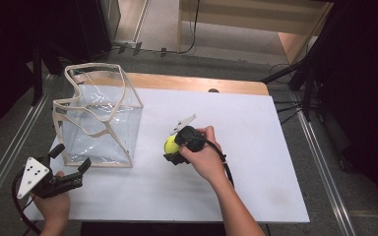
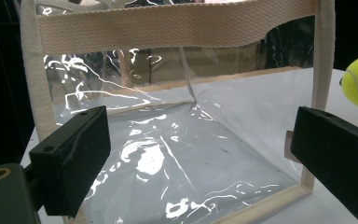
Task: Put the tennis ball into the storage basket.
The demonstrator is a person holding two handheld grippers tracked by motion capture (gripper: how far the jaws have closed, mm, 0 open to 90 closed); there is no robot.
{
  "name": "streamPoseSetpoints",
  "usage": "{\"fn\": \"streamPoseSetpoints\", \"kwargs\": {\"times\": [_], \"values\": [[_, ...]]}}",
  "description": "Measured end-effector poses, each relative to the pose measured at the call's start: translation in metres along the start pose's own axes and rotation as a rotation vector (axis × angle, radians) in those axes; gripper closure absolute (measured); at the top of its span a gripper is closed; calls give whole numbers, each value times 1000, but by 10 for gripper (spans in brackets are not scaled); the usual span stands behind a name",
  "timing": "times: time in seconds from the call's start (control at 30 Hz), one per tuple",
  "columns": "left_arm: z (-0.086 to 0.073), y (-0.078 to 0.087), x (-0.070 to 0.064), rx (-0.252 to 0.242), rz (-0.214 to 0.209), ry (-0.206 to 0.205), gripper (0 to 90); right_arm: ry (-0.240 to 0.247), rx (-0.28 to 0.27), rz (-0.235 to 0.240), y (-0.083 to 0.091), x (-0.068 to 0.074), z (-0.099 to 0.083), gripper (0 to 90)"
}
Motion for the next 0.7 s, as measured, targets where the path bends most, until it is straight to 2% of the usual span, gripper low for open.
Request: {"fn": "streamPoseSetpoints", "kwargs": {"times": [0.57,0.6,0.7], "values": [[0,0,0,-3,-2,2,53,41,-20,46,-16,16,31,228],[0,0,0,-3,-4,2,54,43,-12,67,-18,19,33,229],[0,0,1,-6,-3,2,54,52,-8,78,-21,21,36,229]]}}
Point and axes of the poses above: each handheld gripper's, and its own axes: y roughly backward along the jaws, z roughly out of its top, x roughly to its left, the point moved 5 cm from there along -y, roughly forward along the jaws, and after that the axes turned 12 degrees about -z, right-handed, at the moved point
